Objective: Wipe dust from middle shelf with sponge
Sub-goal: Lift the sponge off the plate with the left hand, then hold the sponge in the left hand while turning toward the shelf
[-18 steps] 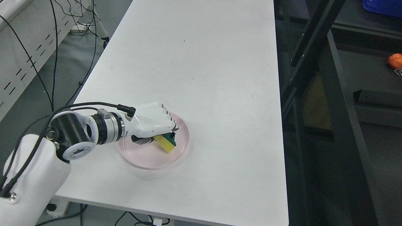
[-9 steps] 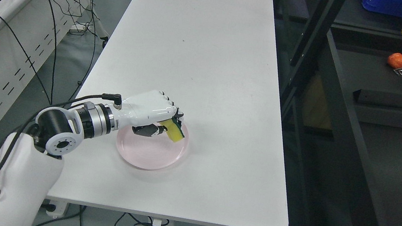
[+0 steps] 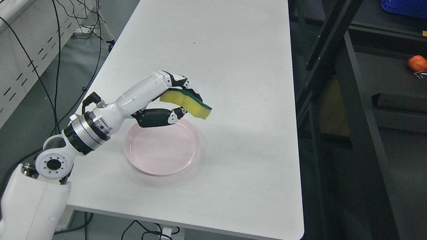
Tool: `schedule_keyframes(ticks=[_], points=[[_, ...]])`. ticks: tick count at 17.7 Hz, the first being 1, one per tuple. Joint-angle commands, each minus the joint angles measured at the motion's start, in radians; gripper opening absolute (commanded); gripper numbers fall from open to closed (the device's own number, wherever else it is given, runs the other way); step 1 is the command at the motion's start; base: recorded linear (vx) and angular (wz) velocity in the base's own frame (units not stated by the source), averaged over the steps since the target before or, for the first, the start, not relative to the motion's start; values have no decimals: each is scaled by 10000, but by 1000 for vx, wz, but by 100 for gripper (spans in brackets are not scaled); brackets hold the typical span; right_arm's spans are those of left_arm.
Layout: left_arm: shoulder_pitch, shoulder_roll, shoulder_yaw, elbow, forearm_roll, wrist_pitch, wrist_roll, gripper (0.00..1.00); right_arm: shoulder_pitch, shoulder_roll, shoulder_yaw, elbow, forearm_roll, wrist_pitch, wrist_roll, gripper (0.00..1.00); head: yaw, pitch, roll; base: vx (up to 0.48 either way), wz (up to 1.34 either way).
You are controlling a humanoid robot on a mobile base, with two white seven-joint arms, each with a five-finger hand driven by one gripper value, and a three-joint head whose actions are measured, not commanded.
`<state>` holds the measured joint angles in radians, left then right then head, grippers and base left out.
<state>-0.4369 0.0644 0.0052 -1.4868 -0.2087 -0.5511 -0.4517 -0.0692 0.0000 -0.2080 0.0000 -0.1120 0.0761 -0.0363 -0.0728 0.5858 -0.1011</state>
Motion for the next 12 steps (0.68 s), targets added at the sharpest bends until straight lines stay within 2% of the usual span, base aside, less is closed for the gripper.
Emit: schedule_keyframes(ticks=[1,4,12], points=[[1299,-469,562,-608,3387,1273,1751,0,2,-175,9,-174,0,6,-5,100,0,0,0,-63,-51],[1837,-469,194,-1039,4341,1660,2537,0,2,-175,-6,-174,0,6,-5,100,0,0,0,-87,-112],[3095,-469,-6,-1255,5002,1293,2553,0,2,-175,-6,-174,0,6,-5,100,0,0,0,-110,-155]])
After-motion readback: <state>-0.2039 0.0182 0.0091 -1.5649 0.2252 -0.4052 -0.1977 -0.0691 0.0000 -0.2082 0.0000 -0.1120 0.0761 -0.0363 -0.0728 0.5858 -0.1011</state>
